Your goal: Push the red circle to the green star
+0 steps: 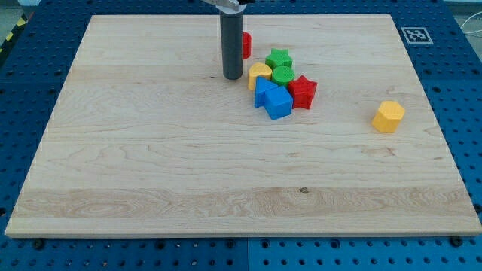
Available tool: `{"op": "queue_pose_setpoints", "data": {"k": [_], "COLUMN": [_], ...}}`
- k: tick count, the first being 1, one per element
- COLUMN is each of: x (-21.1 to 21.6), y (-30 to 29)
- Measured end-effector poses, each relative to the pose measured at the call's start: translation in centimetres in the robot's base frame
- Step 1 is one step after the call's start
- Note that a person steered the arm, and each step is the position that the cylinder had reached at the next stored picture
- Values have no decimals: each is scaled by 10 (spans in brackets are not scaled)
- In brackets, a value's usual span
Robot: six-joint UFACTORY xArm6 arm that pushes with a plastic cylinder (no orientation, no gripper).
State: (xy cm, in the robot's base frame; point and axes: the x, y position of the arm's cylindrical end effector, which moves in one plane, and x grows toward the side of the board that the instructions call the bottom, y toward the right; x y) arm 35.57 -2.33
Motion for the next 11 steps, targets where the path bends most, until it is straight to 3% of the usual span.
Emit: {"op": "queue_pose_setpoints", "data": {"k": [5,11], "x": [-49,-73], "y": [-9,2]}}
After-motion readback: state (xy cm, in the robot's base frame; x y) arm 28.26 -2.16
